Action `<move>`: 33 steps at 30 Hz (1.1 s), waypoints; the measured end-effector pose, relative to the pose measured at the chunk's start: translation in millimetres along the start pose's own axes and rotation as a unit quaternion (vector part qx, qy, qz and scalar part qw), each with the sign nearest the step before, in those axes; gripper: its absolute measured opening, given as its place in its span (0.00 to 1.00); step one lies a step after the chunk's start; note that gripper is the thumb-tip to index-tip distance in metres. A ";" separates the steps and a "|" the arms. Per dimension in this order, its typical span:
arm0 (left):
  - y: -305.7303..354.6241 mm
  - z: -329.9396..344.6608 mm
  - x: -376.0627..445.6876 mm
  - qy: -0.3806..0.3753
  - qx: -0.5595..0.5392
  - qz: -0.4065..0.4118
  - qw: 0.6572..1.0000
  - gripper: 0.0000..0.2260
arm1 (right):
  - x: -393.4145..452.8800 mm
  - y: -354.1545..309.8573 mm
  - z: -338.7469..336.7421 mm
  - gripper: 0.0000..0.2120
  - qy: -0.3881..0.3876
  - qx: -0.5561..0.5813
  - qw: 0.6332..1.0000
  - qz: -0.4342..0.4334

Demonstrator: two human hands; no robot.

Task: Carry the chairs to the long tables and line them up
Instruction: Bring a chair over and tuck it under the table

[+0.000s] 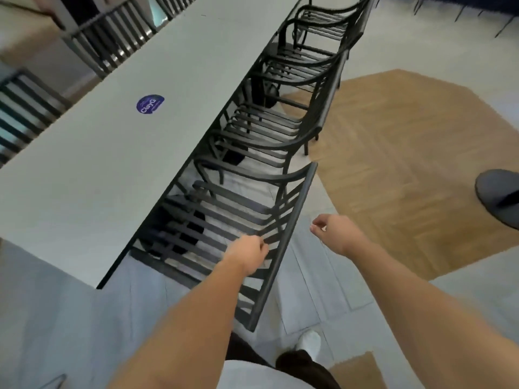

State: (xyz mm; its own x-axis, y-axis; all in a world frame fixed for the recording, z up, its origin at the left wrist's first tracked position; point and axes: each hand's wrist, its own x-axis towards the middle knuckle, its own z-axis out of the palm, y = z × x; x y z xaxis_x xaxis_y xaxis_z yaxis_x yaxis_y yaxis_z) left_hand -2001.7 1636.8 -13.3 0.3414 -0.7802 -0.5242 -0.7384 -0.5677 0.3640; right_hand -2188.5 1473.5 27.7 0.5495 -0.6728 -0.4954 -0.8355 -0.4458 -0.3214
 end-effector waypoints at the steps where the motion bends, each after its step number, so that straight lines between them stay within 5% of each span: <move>1: 6.0 3.9 -3.8 -0.002 -0.007 -0.016 1.000 0.15 | 0.5 4.7 -4.2 0.17 -0.003 -0.007 1.000 -0.011; 33: 37.0 -10.9 39.0 0.102 -0.144 -0.193 0.965 0.15 | 137.1 -19.8 -71.1 0.15 -0.100 -0.141 0.965 -0.198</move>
State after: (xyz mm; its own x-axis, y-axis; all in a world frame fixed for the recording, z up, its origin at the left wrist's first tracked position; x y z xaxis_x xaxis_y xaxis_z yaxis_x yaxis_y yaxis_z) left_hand -2009.3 1582.4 -11.9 0.6876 -0.5151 -0.5117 -0.3517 -0.8529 0.3860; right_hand -2096.3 1348.1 23.5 0.7902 -0.3024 -0.5330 -0.5103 -0.8064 -0.2990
